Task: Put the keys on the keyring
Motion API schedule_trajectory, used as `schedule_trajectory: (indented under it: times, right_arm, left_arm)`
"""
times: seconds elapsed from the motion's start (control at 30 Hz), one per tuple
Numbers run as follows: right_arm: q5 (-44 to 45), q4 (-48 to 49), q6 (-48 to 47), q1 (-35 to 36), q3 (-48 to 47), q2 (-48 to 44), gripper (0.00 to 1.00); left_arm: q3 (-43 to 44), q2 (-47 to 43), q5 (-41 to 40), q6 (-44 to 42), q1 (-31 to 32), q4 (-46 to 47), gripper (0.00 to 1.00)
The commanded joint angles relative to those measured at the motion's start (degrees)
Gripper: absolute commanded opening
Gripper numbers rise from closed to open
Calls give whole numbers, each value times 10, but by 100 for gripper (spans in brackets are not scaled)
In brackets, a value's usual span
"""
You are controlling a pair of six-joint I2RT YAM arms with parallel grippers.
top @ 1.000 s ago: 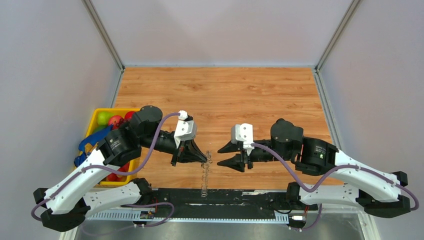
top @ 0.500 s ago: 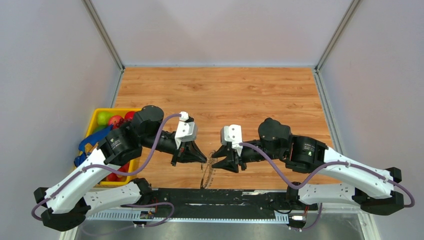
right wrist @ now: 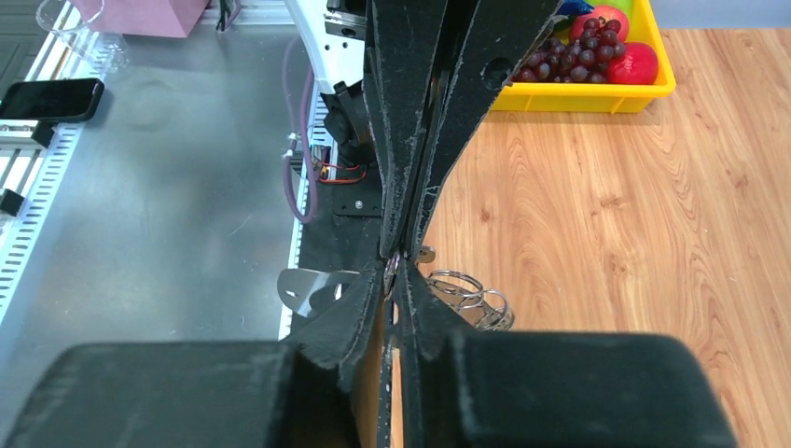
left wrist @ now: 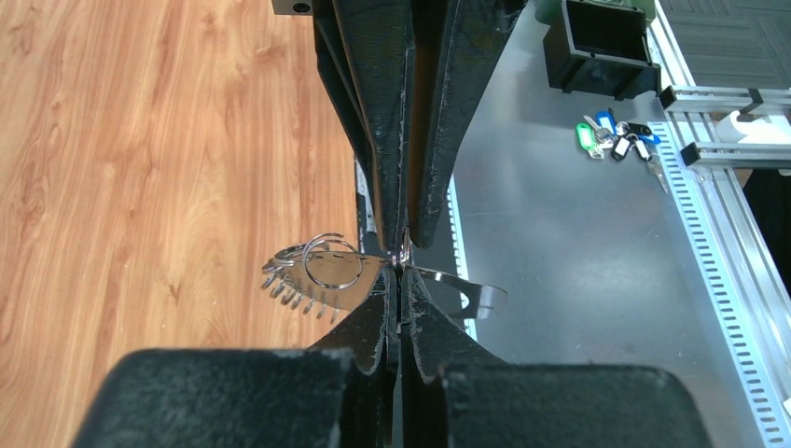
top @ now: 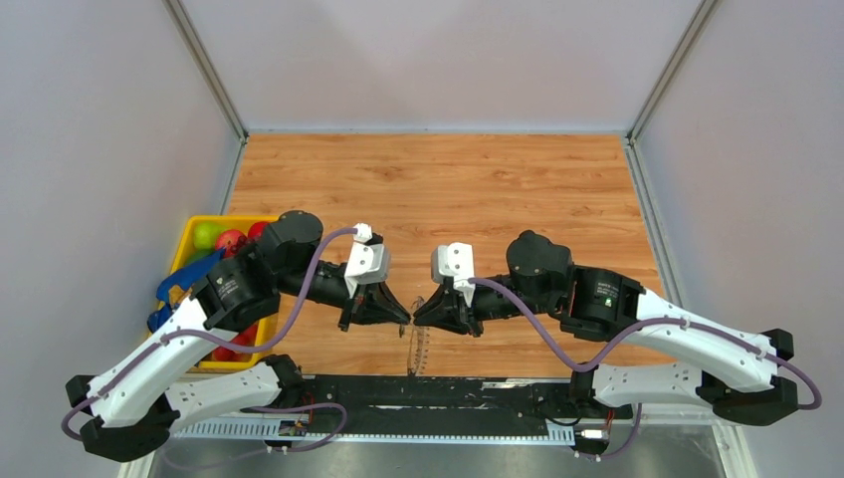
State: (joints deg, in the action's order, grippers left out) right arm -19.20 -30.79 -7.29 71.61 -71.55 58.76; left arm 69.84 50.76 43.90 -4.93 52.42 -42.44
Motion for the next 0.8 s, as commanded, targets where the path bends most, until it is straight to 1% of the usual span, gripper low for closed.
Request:
schedule_trajectory:
  times: [0.0,0.03,0.13,0.23,0.3,0.4,0.47,0.53,0.77]
  right_arm:
    - [-9,25,12,3,-28,1,7]
    - [-10,25,12,2,-28,1,1]
    - [-18,24,12,2,-24,0,0]
    - [-3,35,16,3,-18,-10,0]
    - [8,59,21,3,-2,-22,0]
    - [29,112,41,3,27,-53,0]
    - [39,141,51,3,43,-68,0]
    - [48,161,57,3,53,-79,0]
    - [45,189,65,3,63,-86,0]
  left_arm:
    - [21,-13,9,-14,1,14,0]
    - [21,-15,8,-14,2,17,0]
    - [20,-19,4,-10,2,28,0]
    - [6,-37,-7,4,2,65,2]
    - [-12,-54,-8,16,2,99,9]
    - [-35,-76,-7,27,2,143,24]
    - [-48,-86,-9,31,2,157,30]
    - [-55,-92,-11,34,2,167,34]
    - [-71,-99,-21,43,1,201,41]
